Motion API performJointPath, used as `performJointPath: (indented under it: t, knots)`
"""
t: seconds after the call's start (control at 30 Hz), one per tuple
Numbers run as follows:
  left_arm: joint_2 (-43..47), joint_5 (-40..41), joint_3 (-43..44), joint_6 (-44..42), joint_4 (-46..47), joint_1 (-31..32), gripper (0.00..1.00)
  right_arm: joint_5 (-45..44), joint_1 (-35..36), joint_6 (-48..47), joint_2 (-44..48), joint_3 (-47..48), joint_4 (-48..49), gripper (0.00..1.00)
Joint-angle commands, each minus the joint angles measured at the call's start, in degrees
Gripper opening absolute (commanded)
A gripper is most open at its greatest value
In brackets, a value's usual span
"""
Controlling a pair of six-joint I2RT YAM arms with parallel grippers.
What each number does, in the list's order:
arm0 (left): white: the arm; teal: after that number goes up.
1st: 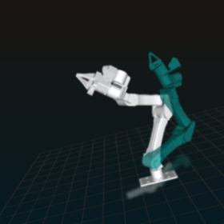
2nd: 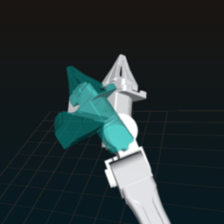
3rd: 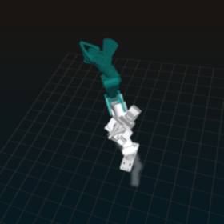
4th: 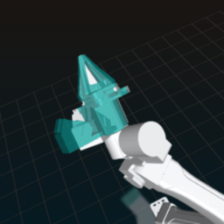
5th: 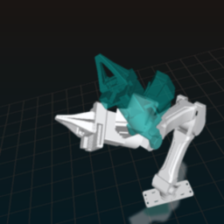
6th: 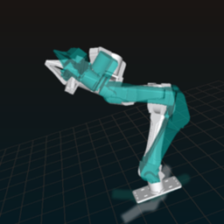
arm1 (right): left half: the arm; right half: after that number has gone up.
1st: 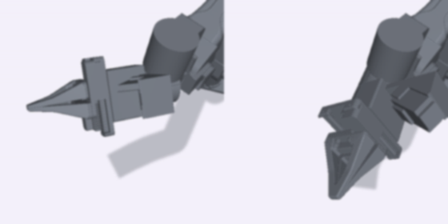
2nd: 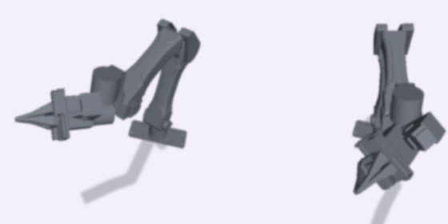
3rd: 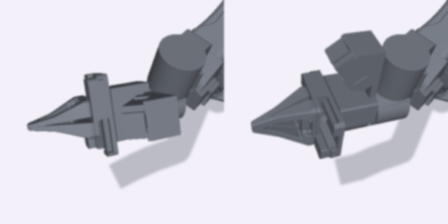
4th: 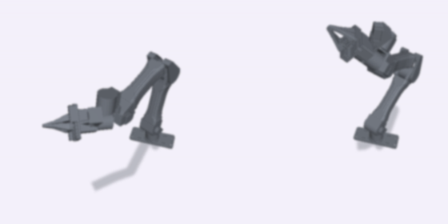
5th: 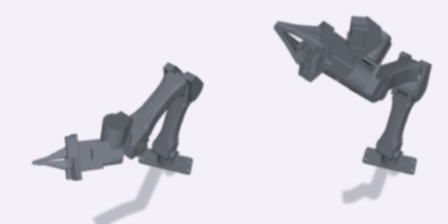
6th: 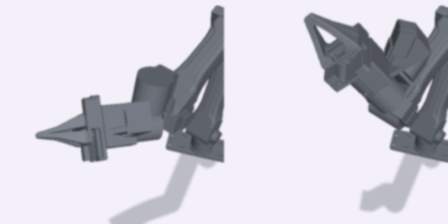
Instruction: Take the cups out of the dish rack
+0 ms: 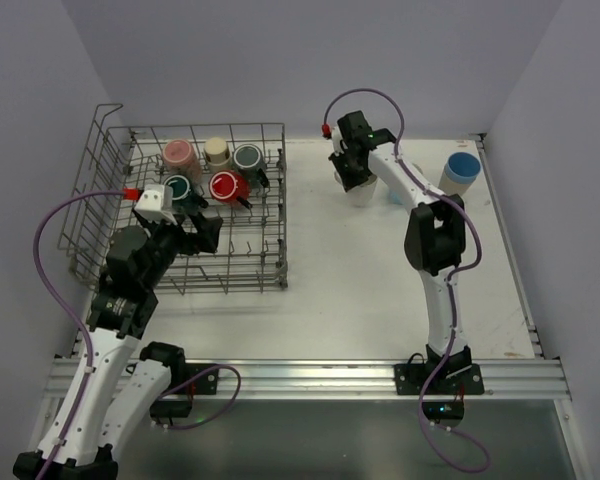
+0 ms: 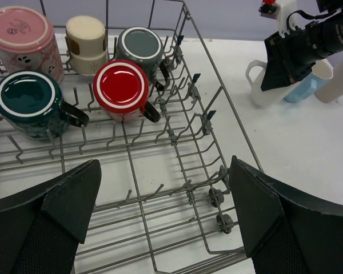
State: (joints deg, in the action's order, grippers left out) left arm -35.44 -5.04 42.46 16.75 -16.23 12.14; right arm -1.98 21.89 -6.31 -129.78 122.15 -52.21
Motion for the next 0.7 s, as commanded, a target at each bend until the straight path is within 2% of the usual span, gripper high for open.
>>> performJointPath:
  t: [0.0,0.2,0.53,0.57,0.6,0.67]
  knots:
    - [-0.1,1.1,-0.2,-1.5,0.8,0.3,1.00,0.0,-1.6,-2.2,1.6,3.5,3.3,0.00]
    - [-0.8,1.3,-0.2,-1.5,0.9,0.3,1.00,0.0,-2.9,-1.7,3.0,-2.6,8.4,0.00]
    - [-1.4,1.5,-0.3,-1.5,1.0,0.3,1.00,-1.8,-3.7,-0.8,2.1,-3.5,10.5,0.03]
    - [-1.5,1.5,-0.3,-1.4,0.9,0.3,1.00,-2.0,-3.7,-0.7,2.4,-3.7,10.7,0.06]
    - [-1.6,1.5,-0.3,-1.5,1.1,0.3,1.00,-1.9,-3.7,-0.5,2.8,-4.0,11.2,0.18]
    - [-1.6,1.6,-0.2,-1.3,1.2,0.3,1.00,-1.1,-3.7,0.0,4.1,-5.2,12.4,0.30]
